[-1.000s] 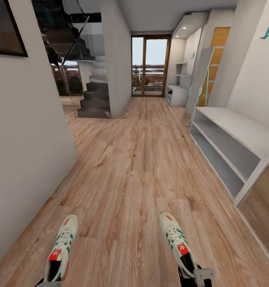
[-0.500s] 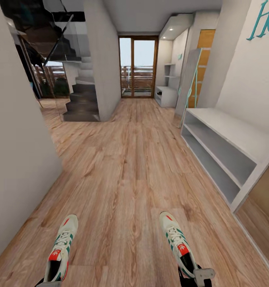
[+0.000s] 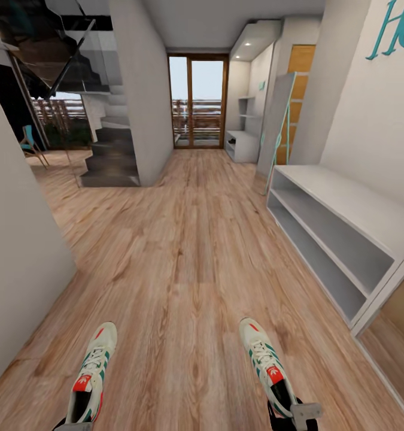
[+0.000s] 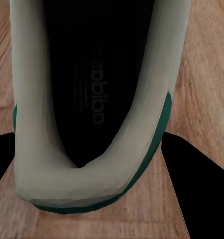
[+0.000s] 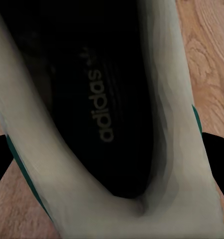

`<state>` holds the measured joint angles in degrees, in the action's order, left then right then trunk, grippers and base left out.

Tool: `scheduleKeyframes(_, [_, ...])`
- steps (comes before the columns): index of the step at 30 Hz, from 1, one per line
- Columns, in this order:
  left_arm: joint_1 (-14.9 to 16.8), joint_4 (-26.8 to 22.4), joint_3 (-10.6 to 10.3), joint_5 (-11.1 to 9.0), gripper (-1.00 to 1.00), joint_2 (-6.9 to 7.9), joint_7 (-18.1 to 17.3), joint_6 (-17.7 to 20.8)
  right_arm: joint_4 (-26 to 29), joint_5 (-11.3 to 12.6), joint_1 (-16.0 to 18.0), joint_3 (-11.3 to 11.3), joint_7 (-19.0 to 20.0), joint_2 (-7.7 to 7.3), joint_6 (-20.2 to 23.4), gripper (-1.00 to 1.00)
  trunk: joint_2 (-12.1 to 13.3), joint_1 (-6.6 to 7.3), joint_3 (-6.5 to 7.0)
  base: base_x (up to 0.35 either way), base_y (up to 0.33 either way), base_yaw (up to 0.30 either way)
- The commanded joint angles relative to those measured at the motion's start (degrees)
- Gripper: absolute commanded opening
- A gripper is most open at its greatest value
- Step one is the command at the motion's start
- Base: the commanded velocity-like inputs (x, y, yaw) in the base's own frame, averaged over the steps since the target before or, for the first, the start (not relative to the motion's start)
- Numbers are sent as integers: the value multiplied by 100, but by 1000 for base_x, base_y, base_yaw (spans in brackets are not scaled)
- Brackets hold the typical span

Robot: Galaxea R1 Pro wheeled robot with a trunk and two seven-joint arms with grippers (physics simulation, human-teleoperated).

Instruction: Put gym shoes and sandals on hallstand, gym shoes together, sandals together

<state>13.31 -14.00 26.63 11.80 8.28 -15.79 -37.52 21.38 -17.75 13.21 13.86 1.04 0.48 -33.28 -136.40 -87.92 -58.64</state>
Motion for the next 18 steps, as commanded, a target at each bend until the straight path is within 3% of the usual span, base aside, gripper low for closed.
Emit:
scheduleKeyframes(1, [5,3,53,42,-100,-2,-29,-19,-2,-53,3,46,12,5,-21,-100,-2,-2,-5,337,0,-1])
scheduleKeyframes(18, [5,3,53,42,-100,-2,-29,-16,-4,-55,3,46,17,5,-21,-100,-2,-2,-5,337,0,0])
